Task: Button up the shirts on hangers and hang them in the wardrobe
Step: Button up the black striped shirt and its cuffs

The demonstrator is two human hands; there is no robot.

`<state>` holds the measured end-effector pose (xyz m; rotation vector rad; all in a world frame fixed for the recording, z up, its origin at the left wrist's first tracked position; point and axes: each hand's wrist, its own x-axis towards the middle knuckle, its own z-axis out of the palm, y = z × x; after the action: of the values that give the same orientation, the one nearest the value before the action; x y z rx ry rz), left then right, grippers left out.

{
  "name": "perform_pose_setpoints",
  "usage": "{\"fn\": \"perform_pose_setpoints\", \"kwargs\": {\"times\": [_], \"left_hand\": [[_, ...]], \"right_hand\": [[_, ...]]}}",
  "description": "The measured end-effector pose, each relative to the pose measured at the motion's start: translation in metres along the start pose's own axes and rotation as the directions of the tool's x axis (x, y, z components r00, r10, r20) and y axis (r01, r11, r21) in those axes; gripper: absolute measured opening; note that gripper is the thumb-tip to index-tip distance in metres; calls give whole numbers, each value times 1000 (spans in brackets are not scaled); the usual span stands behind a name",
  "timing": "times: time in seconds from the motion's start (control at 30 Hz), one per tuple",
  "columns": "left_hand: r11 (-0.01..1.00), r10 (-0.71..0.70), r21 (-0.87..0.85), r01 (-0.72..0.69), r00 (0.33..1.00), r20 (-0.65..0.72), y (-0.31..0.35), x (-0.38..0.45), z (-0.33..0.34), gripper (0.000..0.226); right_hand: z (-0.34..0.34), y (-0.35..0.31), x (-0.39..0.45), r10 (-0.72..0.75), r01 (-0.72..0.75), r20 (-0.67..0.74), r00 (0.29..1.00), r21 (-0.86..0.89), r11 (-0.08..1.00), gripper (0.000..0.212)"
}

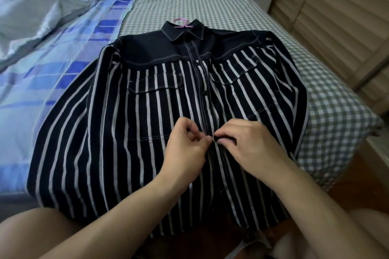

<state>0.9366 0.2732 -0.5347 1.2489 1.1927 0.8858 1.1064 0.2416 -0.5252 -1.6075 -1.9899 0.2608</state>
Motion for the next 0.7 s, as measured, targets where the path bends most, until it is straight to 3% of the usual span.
{"fn": "perform_pose_setpoints", "kwargs": {"times": [0.2, 0.27, 0.33, 0.43, 0.5, 0.6, 0.7], "left_hand": [[973, 108, 201, -109, 994, 13, -4, 1, -3, 25], [926, 166, 340, -162, 986, 19, -3, 0, -1, 25], [795, 264, 551, -252, 963, 60, -3, -3, 1, 20], [516, 438, 756, -402, 883, 171, -10, -4, -2, 3], [370, 488, 799, -475, 831, 268, -21, -4, -6, 15], [294, 523, 785, -545, 779, 345, -29, -16, -19, 27], [274, 573, 803, -529, 760, 305, -27, -26, -43, 32]], "right_hand": [[14, -5, -9, 20, -26, -49, 999, -127, 992, 12], [18, -3, -10, 57, -67, -80, 995, -126, 990, 12], [23, -3, -10, 101, -112, -105, 989, -101, 989, 14], [29, -8, -13, 106, -114, -123, 987, -65, 991, 12], [29, -8, -18, 58, -63, -88, 994, -61, 996, 10], [14, 2, -27, 103, -112, -173, 979, -39, 993, 7], [-12, 16, -35, 207, -250, -353, 912, -79, 965, 15]]}}
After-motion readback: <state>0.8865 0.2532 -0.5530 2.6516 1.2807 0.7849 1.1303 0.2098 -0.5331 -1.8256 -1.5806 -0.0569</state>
